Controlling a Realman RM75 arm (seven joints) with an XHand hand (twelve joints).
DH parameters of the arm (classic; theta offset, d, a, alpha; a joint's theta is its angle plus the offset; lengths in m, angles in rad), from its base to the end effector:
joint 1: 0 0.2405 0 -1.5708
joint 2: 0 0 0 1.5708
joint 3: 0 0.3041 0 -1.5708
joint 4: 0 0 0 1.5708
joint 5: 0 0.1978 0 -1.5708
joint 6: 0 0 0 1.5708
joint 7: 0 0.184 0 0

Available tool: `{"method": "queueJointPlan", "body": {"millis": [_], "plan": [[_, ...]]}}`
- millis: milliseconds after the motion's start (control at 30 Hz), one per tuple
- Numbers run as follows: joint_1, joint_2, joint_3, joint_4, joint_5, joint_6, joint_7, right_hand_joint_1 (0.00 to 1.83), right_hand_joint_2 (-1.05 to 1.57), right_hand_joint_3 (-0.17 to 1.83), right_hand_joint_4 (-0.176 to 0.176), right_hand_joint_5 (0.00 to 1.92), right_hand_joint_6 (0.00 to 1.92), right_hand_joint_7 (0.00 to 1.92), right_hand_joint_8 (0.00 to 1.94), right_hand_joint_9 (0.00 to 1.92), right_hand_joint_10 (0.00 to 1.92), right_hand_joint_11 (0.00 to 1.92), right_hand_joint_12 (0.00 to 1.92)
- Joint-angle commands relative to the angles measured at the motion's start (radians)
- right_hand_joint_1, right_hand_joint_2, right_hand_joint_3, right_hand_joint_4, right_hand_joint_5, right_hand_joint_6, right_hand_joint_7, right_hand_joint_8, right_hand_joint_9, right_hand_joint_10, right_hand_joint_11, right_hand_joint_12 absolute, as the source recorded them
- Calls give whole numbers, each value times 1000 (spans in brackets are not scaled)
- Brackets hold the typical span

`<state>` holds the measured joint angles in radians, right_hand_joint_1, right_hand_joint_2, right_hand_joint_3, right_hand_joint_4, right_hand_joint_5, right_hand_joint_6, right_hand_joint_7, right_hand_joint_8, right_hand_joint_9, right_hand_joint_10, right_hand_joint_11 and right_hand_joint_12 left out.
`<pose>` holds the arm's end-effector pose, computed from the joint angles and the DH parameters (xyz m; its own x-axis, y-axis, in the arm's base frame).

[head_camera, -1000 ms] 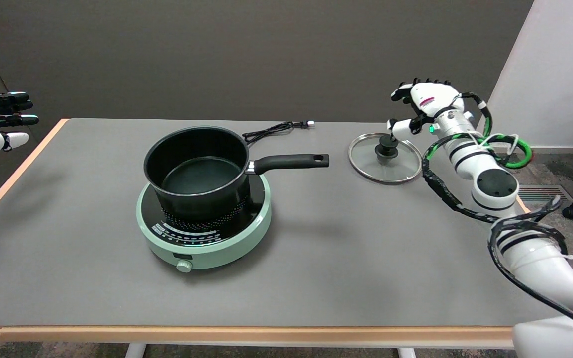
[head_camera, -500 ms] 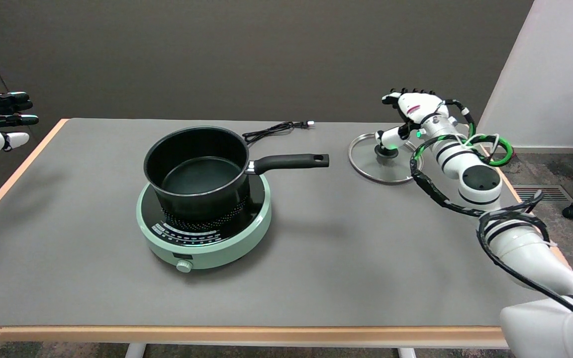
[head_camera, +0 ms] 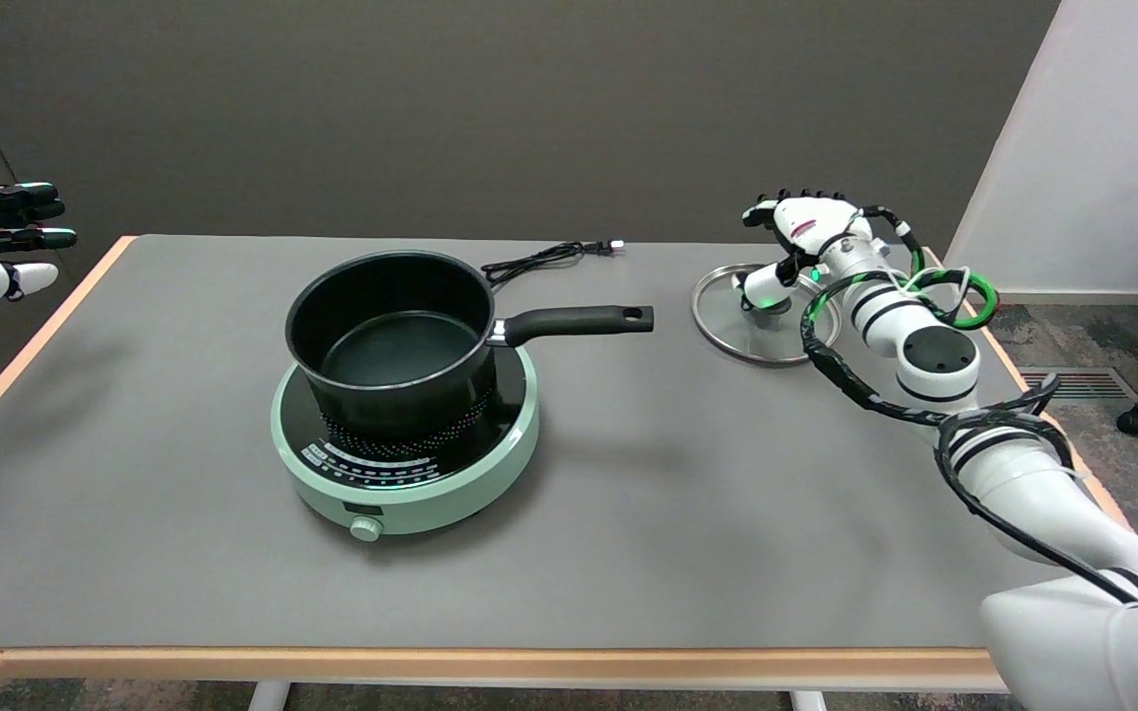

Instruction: Pick up the pot lid.

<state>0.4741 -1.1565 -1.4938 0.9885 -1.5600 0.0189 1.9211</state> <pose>-0.2658 -0.4940 0.4667 0.9981 -0.0399 0.0459 -0.0338 0.2647 0.9637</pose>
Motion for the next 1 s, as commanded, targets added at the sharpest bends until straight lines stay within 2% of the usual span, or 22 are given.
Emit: {"method": "queueJointPlan", "body": {"millis": [33, 633, 1000], "plan": [[47, -6, -15, -101, -1, 11, -56, 815, 521, 957, 50, 451, 185, 470, 169, 514, 330, 432, 1108], [48, -4, -7, -132, -1, 11, -63, 837, 531, 960, 42, 485, 204, 494, 171, 531, 336, 436, 1074], [45, 1, -7, -121, -1, 14, -75, 870, 598, 929, 67, 604, 317, 616, 190, 627, 404, 466, 1161]]}}
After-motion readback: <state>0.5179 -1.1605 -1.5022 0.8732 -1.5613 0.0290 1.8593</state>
